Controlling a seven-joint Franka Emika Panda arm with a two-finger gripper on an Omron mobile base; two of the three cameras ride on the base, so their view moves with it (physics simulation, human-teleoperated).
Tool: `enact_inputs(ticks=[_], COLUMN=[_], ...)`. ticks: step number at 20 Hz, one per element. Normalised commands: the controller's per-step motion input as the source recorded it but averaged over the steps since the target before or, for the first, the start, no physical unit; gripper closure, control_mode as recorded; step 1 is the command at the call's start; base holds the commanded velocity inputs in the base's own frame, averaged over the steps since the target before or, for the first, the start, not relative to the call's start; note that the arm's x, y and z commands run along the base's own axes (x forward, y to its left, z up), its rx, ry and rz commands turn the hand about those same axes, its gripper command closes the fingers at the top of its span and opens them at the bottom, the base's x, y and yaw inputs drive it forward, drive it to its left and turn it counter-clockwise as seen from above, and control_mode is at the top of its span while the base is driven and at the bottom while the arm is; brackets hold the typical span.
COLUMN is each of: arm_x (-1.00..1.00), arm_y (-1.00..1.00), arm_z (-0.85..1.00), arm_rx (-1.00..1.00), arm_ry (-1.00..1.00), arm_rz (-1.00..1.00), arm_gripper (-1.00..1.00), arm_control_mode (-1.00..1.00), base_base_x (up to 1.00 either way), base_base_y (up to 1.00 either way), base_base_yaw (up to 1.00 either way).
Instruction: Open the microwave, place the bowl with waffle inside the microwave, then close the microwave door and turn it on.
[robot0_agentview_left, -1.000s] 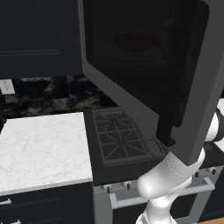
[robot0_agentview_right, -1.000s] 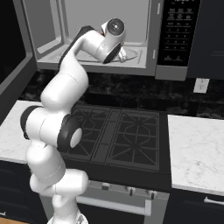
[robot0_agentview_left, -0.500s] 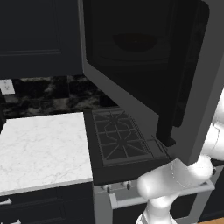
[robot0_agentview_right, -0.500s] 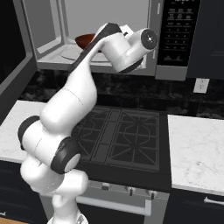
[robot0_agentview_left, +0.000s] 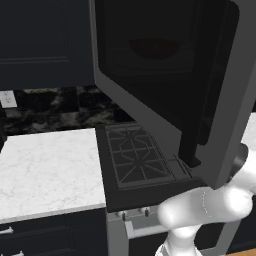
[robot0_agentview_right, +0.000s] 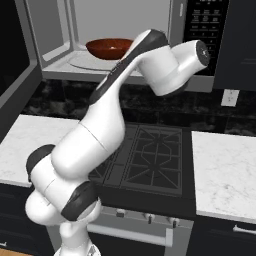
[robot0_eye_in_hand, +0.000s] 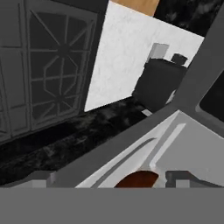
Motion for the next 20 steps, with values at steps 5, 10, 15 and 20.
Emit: enact_inputs(ticks=[5, 10, 15, 20], arm_x=[-1.0, -1.0, -1.0, -1.0], arm_y=[-0.01, 0.24, 0.53, 0.85], arm_z=[0.2, 0.01, -0.02, -0.23], arm_rx=[-0.02, -0.11, -0.27, -0.22], arm_ry=[0.0, 0.03, 0.02, -0.06], arm_rz=[0.27, 0.17, 0.11, 0.0], arm_gripper=[-1.0, -1.0, -1.0, -1.0], arm_control_mode=[-1.0, -1.0, -1.0, -1.0], base_base_x=[0.0, 0.0, 0.0, 0.0], base_base_y=[0.0, 0.0, 0.0, 0.0], base_base_yaw=[0.0, 0.0, 0.0, 0.0])
